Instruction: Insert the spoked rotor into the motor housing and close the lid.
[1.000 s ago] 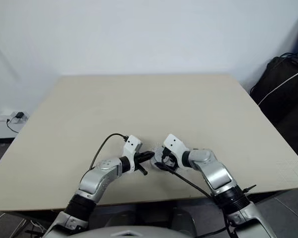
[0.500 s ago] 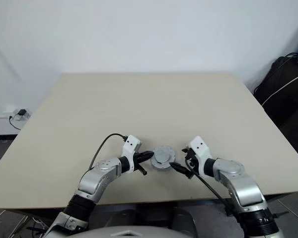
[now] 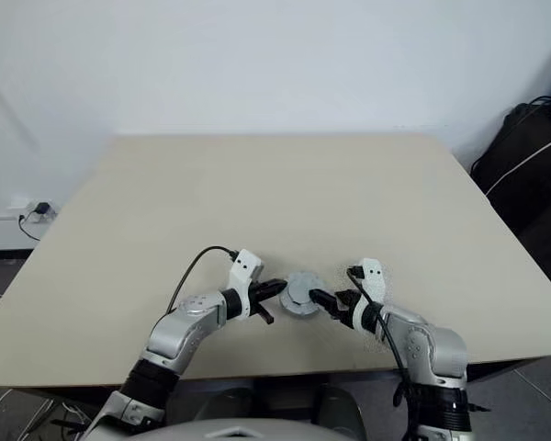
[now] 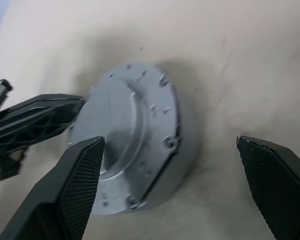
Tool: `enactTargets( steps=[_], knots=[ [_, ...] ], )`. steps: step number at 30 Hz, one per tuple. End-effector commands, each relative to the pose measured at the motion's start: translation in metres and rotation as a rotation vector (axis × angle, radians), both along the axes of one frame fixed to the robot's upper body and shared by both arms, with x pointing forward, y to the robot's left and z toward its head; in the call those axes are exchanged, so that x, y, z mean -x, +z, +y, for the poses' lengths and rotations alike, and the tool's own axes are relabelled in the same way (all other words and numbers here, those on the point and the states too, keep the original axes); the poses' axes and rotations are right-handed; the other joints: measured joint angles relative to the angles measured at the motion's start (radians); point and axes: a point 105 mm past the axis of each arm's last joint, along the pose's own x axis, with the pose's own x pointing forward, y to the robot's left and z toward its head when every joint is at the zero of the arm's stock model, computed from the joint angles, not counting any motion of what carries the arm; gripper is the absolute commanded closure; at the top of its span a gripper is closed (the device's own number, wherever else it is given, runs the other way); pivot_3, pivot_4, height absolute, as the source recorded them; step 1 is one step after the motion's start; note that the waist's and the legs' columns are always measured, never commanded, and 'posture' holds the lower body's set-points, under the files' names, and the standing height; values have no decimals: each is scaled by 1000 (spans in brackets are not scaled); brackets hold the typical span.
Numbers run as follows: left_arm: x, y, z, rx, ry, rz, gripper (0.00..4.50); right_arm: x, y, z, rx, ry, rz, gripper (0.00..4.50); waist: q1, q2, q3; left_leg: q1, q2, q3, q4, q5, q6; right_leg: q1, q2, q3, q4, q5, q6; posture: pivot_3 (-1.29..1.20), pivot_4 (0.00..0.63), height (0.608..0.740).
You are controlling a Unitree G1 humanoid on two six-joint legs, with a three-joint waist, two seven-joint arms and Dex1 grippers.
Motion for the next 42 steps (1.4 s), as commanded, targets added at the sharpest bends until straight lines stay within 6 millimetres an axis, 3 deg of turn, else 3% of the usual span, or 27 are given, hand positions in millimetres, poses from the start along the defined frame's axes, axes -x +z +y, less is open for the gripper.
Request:
enactTargets(
  steps=[1, 12, 23, 26, 29, 32, 42],
  knots=[
    [2, -4, 2, -10, 0, 14, 4500, -2, 2, 0, -73, -31, 52, 9, -2, 0, 0, 0, 0, 0, 0, 0, 0, 0, 0, 0, 0, 0, 0, 0, 0, 740],
    [2, -4, 5, -11, 11, 12, 4500, -2, 9, 8, -368, -107, 163, 9, -4, 2, 0, 0, 0, 0, -1, 1, -1, 0, 1, 0, 0, 0, -1, 0, 0, 740],
    [3, -6, 7, -19, 11, 18, 4500, 10, 21, 28, -477, -29, 191, 9, -5, 6, 1, 0, 0, 0, -4, 1, -2, -1, 1, 0, 0, -1, -1, 0, 0, 740],
    [3, -6, 6, -18, 10, 17, 4500, 8, 21, 27, -476, -53, 181, 622, -5, 6, 1, 0, 0, 0, -4, 2, -3, -1, 1, 0, 0, -1, -1, 0, 0, 740],
    [2, -6, 6, -17, 11, 17, 4500, 6, 20, 25, -464, -82, 174, 1650, -5, 7, 2, 0, 0, 0, -4, 2, -3, -2, 1, 0, 0, -1, -1, 0, 0, 740],
    [3, -6, 5, -16, 11, 17, 4500, 7, 19, 26, -455, -86, 178, 2378, -5, 8, 2, 0, 0, 0, -5, 2, -3, -2, 1, 0, 0, -1, 0, 0, 0, 740],
    [1, -4, 5, -5, 20, 8, 4500, 12, 13, 22, -416, -91, 203, 2408, -4, 8, 2, 0, -1, 0, -5, 2, -3, -1, 1, 1, 0, -2, 0, 0, 0, 740]
  ],
)
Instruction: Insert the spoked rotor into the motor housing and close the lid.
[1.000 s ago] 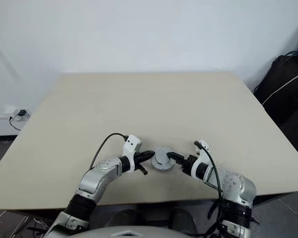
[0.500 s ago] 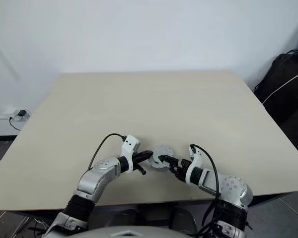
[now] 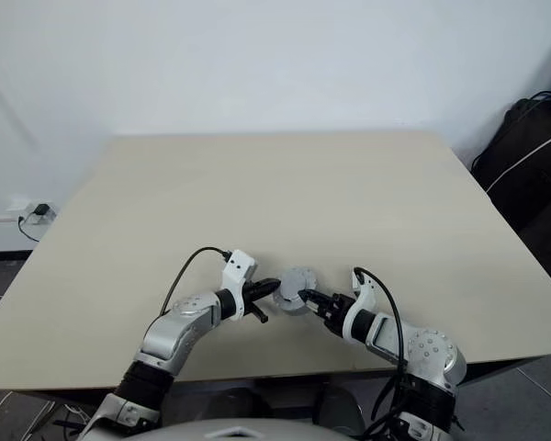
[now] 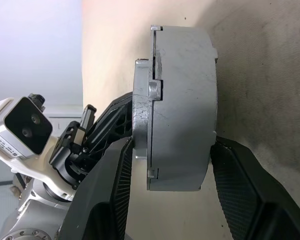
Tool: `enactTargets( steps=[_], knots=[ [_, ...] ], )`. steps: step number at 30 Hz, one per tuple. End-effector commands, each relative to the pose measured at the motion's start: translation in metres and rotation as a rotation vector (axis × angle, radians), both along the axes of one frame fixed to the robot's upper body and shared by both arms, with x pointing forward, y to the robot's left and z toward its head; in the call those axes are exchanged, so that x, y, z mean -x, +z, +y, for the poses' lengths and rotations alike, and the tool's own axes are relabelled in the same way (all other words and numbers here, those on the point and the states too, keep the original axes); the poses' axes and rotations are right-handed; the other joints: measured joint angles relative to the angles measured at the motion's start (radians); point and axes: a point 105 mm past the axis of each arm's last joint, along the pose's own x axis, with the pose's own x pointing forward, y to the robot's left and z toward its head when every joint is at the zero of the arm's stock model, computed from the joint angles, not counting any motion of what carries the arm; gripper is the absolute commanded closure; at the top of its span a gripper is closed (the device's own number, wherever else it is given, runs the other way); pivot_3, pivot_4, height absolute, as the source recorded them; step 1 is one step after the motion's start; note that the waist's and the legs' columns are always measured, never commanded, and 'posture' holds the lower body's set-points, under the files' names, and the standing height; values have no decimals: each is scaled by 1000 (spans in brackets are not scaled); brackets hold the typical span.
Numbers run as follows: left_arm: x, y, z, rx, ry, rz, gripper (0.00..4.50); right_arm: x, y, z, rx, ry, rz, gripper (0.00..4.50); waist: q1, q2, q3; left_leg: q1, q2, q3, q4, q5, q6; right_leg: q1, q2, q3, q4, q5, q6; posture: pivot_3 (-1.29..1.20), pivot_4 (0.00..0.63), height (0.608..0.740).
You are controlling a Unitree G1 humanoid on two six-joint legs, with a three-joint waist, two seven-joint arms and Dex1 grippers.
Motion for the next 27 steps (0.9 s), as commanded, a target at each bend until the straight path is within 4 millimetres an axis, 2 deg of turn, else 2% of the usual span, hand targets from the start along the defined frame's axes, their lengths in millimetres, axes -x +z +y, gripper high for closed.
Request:
enactTargets(
  steps=[1, 4, 8, 12, 15, 19, 21, 22, 23, 27],
  knots=[
    [2, -1, -3, 8, -5, 8, 4500, -1, 4, -2, 28, 3, -23, 2408, 0, 0, 0, 0, 0, 0, 0, 0, 0, 0, 0, 0, 0, 0, 0, 0, 0, 740],
    [-2, 4, 0, 33, 28, -20, 4500, -1, 2, -4, 36, -14, -15, 2408, 0, 0, 0, 0, 0, 0, 0, 0, 0, 0, 0, 0, 0, 0, 0, 0, 0, 740],
    [-16, 21, 12, 130, 194, -77, 4500, -2, 3, -2, 8, -39, -24, 2408, -1, -1, 1, 0, 0, 0, 0, 0, 0, 0, 0, 0, 0, 0, 0, 0, 0, 740],
    [-23, 44, 36, 373, 396, -68, 4500, -1, 9, 3, -67, -66, -47, 2408, -2, -2, 2, 0, 0, 0, 0, -2, 3, -1, 0, 0, 0, 0, 1, 0, 0, 740],
    [-14, 50, 56, 575, 516, 22, 4500, -1, 18, 8, -154, -81, -78, 2409, -8, -1, 3, -2, 0, 0, 0, -2, 3, -1, 0, 0, 0, 0, 1, 0, 0, 740],
    [3, 39, 66, 629, 571, 149, 4500, -1, 26, 14, -223, -82, -106, 2416, -11, -1, 5, -2, 0, 0, 0, -1, 2, -1, 1, 0, 0, -1, 3, 0, 0, 740],
    [12, 36, 69, 673, 595, 207, 4500, -1, 30, 16, -251, -81, -121, 2454, -13, -2, 6, -3, 0, 0, 0, -1, 2, -1, 1, 1, 0, -1, 4, 0, 0, 740],
    [15, 35, 71, 704, 614, 232, 4500, -2, 32, 16, -263, -84, -129, 2681, -13, -3, 7, -3, 0, 0, 0, -1, 2, -1, 2, 1, 0, -1, 4, 0, 0, 740],
    [20, 33, 73, 746, 633, 259, 4500, -3, 35, 17, -276, -85, -135, 2726, -15, -3, 7, -3, 0, 0, 0, -1, 2, -1, 2, 2, 0, -1, 4, 0, 0, 740],
    [35, 34, 69, 873, 655, 340, 4500, -6, 40, 21, -306, -83, -151, 2727, -22, -3, 9, -2, 0, 0, 0, -1, 2, -1, 2, 3, -1, -2, 3, 0, 0, 740]
  ],
)
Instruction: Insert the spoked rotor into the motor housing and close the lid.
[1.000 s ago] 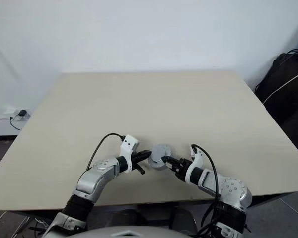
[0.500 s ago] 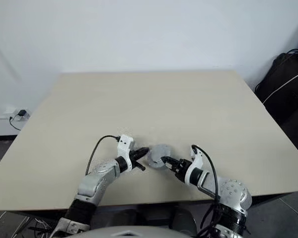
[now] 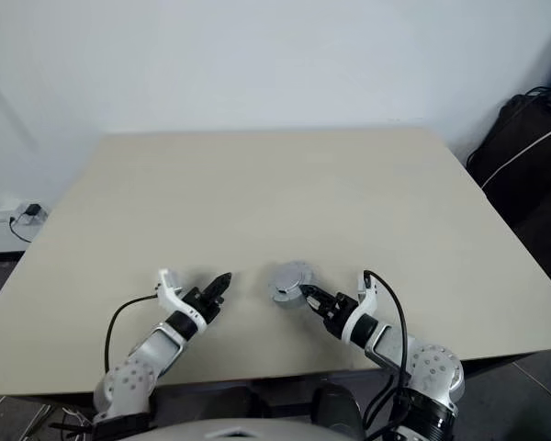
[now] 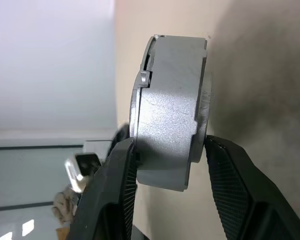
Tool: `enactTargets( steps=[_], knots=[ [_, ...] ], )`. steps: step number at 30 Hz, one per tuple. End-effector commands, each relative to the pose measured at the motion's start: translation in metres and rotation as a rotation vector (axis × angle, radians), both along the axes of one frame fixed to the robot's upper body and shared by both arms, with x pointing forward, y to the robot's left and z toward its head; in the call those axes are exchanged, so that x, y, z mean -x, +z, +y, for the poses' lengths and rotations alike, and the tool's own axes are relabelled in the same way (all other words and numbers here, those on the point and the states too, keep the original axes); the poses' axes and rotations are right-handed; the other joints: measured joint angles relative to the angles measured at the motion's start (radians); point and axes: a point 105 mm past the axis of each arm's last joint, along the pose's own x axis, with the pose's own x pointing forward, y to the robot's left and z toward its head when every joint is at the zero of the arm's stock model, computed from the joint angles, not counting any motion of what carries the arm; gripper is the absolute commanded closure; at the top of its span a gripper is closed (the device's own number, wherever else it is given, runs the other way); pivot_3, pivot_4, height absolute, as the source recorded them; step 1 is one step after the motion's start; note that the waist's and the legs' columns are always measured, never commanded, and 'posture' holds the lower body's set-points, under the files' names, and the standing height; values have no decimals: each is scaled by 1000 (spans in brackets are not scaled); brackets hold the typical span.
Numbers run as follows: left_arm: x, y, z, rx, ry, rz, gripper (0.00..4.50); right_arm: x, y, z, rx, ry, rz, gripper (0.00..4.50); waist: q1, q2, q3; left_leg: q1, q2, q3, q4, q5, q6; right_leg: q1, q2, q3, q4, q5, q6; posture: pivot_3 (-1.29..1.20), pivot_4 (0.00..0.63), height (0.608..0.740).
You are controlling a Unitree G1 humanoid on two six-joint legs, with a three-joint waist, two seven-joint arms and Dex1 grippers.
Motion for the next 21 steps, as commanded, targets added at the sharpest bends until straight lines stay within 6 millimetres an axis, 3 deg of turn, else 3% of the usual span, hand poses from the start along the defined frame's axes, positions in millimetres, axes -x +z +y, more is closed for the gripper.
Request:
enactTargets(
  steps=[1, 7, 12, 21],
  knots=[
    [6, 18, -16, 182, 17, -28, 4500, -10, 26, 17, -108, 10, -104, 2727, -1, 0, 1, 0, 0, 0, 0, 0, 0, 0, 0, 0, 0, 0, 0, 0, 0, 740],
    [7, 49, -25, 554, 79, -88, 4500, -19, 47, 21, -167, -4, -176, 2727, -2, -1, 5, 0, 0, 0, 0, 0, -1, 0, 0, 1, 0, 0, 0, 0, 0, 740],
    [10, 62, -43, 705, 15, -91, 2998, -27, 65, 29, -197, 7, -230, 2727, -3, 0, 5, 0, 0, 0, 0, 0, -1, 0, 0, 1, 0, 0, 0, 0, 0, 740],
    [13, 61, -58, 789, -36, -56, 21, -28, 77, 44, -207, 75, -250, 2727, -2, 0, 5, -1, 0, 2, -1, 1, -2, 1, 3, 2, 0, 0, -1, 0, 0, 740]
  ],
)
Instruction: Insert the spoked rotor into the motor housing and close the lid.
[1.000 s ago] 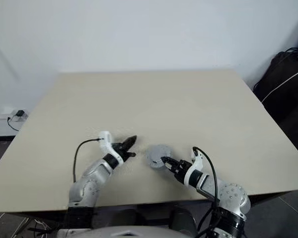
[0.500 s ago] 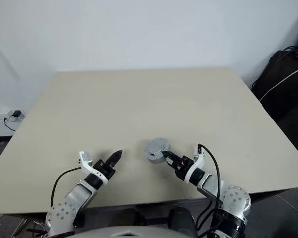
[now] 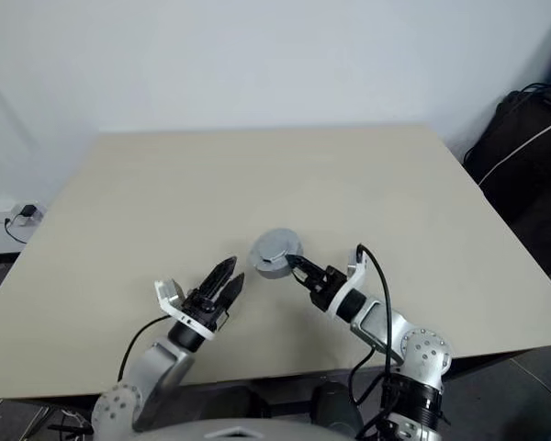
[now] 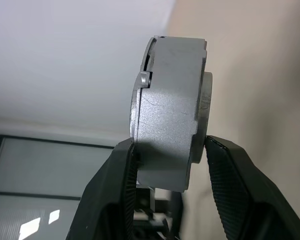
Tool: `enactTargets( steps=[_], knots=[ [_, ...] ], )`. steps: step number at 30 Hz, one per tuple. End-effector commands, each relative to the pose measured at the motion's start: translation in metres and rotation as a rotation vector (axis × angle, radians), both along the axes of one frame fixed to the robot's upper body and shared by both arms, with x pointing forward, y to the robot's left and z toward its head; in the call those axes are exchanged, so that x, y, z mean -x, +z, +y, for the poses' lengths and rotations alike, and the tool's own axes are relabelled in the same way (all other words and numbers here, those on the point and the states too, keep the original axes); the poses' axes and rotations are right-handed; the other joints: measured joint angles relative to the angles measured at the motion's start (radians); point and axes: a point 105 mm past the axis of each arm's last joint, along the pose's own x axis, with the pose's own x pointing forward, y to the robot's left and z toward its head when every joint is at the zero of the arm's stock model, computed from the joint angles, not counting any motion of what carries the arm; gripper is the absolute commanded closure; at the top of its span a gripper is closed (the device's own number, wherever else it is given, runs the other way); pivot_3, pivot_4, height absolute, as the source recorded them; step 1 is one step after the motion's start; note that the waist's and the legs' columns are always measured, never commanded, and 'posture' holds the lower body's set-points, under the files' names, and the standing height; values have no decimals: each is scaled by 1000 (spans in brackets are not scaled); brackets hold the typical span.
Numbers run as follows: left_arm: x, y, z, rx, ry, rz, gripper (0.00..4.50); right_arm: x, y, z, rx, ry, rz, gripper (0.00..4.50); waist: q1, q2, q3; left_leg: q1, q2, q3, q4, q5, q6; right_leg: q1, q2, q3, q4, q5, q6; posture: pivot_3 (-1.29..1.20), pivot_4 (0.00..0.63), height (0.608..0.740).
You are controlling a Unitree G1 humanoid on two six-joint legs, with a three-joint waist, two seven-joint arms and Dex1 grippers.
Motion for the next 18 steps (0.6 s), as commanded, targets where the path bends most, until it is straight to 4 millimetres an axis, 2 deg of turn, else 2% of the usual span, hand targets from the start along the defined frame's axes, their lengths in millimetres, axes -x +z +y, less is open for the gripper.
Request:
enactTargets(
  steps=[1, 7, 15, 18],
  knots=[
    [-7, 21, -20, 172, 17, -55, 0, 0, 27, 16, -83, 63, -89, 2727, 0, 0, 0, 0, 0, 0, 0, 0, 0, 0, 0, 0, 0, 0, 0, 0, 0, 740],
    [-9, 25, -24, 193, 4, -83, 0, 16, 21, 26, -73, 147, -49, 2727, 0, 0, 0, 0, 0, 0, 0, 0, 0, 0, 0, 0, 0, 0, 0, 0, 0, 740],
    [-10, 24, -28, 191, -3, -89, 0, 27, 16, 25, -54, 191, -23, 2727, 0, -1, 0, 0, 0, 1, 0, 0, 0, 0, 0, 1, 0, 0, 0, 0, 0, 740],
    [-10, 23, -27, 193, -3, -83, 627, 25, 15, 22, -19, 175, -33, 2727, 0, -1, 0, 0, 0, 1, 1, 0, 0, 0, 0, 1, 0, 0, 1, 0, 0, 740]
  ],
)
